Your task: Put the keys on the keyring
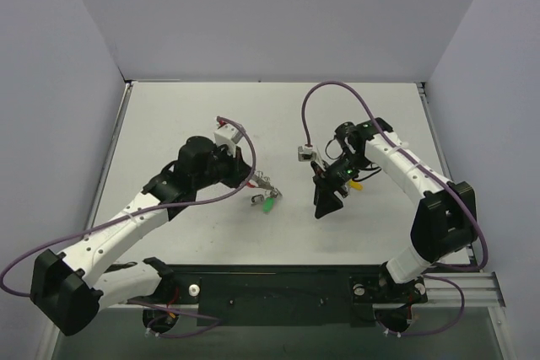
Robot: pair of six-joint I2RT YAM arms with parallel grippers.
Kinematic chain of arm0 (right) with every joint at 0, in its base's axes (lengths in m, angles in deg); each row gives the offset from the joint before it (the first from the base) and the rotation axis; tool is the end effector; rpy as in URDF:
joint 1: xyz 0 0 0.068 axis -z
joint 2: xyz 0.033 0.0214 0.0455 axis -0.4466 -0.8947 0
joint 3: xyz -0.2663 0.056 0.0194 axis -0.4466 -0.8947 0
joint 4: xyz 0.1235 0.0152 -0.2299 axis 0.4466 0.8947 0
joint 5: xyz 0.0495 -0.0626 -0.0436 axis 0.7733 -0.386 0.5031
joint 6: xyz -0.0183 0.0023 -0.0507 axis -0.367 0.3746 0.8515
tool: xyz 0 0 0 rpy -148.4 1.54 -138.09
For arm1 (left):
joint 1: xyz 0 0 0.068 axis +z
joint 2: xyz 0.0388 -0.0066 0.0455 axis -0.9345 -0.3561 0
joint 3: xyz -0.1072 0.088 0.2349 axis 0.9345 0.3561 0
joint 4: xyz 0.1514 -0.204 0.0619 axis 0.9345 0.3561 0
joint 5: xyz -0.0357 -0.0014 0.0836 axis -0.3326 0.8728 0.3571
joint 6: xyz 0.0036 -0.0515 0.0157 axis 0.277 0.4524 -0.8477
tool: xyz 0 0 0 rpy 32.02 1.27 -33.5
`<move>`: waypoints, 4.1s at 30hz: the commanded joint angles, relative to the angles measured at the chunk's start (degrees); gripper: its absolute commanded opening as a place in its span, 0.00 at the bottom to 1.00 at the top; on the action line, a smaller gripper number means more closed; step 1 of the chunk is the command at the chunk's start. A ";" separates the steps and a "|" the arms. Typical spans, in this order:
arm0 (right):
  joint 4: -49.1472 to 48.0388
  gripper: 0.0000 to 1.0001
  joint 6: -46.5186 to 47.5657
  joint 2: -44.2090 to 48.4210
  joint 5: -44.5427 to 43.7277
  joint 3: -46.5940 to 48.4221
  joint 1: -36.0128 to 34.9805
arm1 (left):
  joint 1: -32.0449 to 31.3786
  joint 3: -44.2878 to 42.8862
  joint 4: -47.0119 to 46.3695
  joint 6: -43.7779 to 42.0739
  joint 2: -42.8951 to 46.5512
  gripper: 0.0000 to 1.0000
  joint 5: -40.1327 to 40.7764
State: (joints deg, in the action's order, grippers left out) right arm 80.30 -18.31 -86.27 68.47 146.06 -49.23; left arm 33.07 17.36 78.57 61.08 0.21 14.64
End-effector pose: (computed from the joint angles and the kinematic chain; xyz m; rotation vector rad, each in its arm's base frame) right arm 0.2546 0.1393 0.2602 -1.5746 1.8598 1.2678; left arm 0.1968 -0.1511 0.2861 0.3913 2.0886 -0.7931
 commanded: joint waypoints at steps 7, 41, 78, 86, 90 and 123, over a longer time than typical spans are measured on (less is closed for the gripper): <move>23.05 0.57 26.30 2.85 2.74 14.55 1.25 | -4.00 -16.01 4.92 -28.26 -0.98 0.00 -4.92; 20.08 0.43 27.11 -0.49 8.98 22.47 -6.57 | -15.87 11.41 -40.95 -11.39 4.56 0.00 -8.00; -4.55 0.27 4.77 6.45 -0.69 12.27 -12.11 | -16.22 16.42 -51.07 -4.18 3.33 0.00 -6.59; -4.63 0.26 5.12 5.49 -1.39 12.36 -12.28 | -16.22 16.34 -51.15 -3.83 3.59 0.00 -6.85; -4.98 0.29 5.12 5.22 -1.65 12.54 -12.46 | -16.22 16.25 -51.51 -3.39 3.41 0.00 -7.38; 18.13 0.74 7.14 14.80 11.89 16.49 -7.62 | -16.66 19.68 -49.32 -18.15 14.66 0.00 -23.38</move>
State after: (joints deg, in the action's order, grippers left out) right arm 91.41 -13.18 -72.06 76.17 161.56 -56.92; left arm 16.67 39.21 31.11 49.27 12.91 -4.21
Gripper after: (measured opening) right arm 0.733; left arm 0.017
